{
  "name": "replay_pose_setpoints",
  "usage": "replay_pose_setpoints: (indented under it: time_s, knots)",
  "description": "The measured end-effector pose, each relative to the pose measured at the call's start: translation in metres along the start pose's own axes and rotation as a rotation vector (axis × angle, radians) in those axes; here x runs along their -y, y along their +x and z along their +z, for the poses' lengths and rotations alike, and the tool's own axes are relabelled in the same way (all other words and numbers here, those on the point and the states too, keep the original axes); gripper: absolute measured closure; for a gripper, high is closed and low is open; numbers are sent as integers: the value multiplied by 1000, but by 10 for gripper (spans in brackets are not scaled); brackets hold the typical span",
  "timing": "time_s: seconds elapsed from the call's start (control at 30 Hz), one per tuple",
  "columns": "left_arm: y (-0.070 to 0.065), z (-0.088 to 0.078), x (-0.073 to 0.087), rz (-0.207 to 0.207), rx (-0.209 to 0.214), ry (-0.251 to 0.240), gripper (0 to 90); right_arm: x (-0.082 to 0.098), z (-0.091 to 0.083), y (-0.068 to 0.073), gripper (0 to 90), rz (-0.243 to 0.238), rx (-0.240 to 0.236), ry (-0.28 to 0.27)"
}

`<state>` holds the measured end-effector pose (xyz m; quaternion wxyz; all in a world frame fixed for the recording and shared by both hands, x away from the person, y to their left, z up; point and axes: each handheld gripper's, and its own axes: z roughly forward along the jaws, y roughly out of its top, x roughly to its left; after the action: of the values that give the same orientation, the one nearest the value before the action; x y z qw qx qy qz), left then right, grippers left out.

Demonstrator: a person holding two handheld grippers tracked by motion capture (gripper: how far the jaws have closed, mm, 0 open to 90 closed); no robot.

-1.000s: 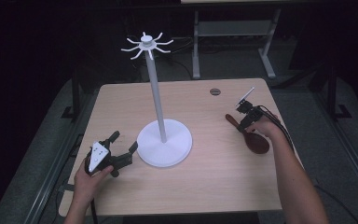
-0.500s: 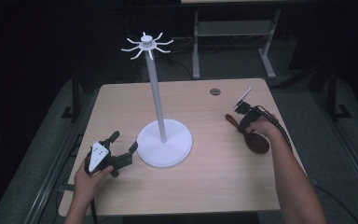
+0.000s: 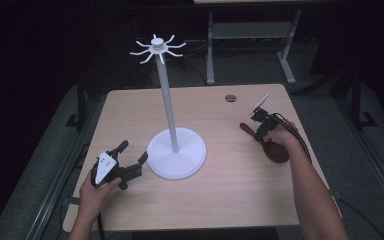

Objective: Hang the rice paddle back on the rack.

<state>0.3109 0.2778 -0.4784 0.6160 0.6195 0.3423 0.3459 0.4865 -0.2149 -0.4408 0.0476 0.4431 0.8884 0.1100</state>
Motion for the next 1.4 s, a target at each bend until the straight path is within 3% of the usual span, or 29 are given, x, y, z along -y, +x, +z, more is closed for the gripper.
replay_pose_setpoints:
  time_s: [0.2, 0.5, 1.03, 1.4]
  knots:
    - [0, 0, 0, -1, 0, 0, 129, 5, -4, -2, 779, 21, -14, -42]
    - [0, 0, 0, 0, 0, 0, 129, 20, -20, -6, 780, 66, -73, -175]
    - [0, 0, 0, 0, -2, 0, 129, 54, -44, -6, 781, 160, -114, -429]
    - [0, 0, 0, -1, -3, 0, 129, 70, -59, 7, 781, 155, -130, -566]
